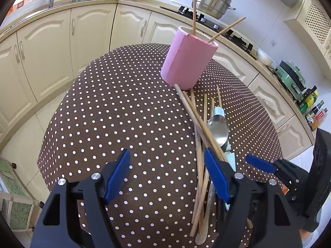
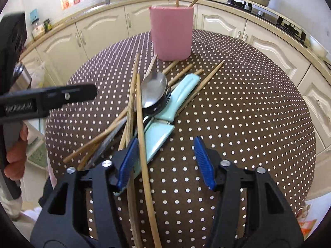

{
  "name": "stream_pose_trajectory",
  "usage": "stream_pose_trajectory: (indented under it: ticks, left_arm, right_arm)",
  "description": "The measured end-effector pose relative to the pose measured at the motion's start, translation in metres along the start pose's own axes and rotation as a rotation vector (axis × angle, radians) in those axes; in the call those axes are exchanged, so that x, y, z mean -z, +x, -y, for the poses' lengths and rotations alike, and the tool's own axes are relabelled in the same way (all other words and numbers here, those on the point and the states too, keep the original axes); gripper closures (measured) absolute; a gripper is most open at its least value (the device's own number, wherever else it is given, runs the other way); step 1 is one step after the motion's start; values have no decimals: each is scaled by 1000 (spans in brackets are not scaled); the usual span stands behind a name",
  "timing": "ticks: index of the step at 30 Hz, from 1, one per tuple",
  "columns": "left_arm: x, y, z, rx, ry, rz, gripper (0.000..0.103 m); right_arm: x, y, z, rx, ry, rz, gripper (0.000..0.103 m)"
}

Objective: Organize utensils
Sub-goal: 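Move the right tool back to the pile and grasp another chopstick, then lift the chopstick with the right tool while the left tool grasps one, both into the cup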

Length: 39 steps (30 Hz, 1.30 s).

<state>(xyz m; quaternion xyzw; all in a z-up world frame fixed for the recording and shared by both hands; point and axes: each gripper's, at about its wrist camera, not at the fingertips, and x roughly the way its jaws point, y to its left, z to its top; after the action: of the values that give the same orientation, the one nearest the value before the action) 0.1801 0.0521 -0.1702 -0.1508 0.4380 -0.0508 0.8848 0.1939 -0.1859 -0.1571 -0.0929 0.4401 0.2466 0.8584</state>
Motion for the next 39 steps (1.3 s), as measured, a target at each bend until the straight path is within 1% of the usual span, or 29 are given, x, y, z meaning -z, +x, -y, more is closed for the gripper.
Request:
stream_pose_trajectory:
  ticks: [1, 2, 3, 5, 7, 13, 17, 21, 22, 24, 26, 27, 30, 32, 33, 36, 39]
  left_arm:
    - [0, 1, 0, 2, 2, -4, 31]
    - [-1, 2, 0, 4, 3, -8, 31]
    - [-2, 3, 2, 8, 4, -12, 31]
    - [-5, 6, 6, 19, 11, -20, 31]
    - [-7, 10, 11, 37, 16, -34, 31]
    - [-18, 25, 25, 88, 8, -66, 31]
    - [-26, 39, 39, 97, 8, -93, 31]
    - [-30, 51, 54, 80, 36, -119, 33]
    - [-31, 54, 57, 75, 41, -123, 39]
    - [-34, 60, 62, 72, 44, -138, 41]
    - [-35, 65, 62, 55, 40, -143, 46]
    - [-36, 68, 61, 53, 33, -151, 50]
    - [-38, 73, 55, 73, 22, -157, 54]
    - [-39, 73, 56, 91, 25, -157, 64]
    - [-39, 73, 55, 104, 27, -157, 71]
    - [-41, 75, 58, 131, 29, -166, 81]
    - [-41, 75, 53, 155, 14, -173, 85]
  right_arm:
    - [-1, 0, 1, -11, 6, 1, 63]
    - [-1, 0, 2, -17, 13, 1, 71]
    - [-1, -1, 2, -18, 15, 0, 75]
    - [-1, -1, 2, -27, 16, -6, 87]
    - [-1, -3, 4, -36, 26, -3, 90]
    - [2, -15, 14, -36, 53, 37, 95]
    - [3, -17, 25, -37, 81, 46, 96]
    - [3, -15, 34, -46, 102, 44, 96]
    - [3, -14, 36, -50, 103, 42, 96]
    - [3, -14, 37, -50, 102, 40, 96]
    - [2, -12, 38, -51, 101, 37, 96]
    - [1, -12, 39, -48, 101, 39, 96]
    - [-1, -10, 40, -49, 103, 35, 96]
    - [-2, -8, 41, -52, 103, 31, 96]
    - [-3, -7, 41, -53, 102, 28, 96]
    - [-5, -5, 40, -51, 99, 17, 96]
    - [-7, -1, 41, -59, 104, -1, 96]
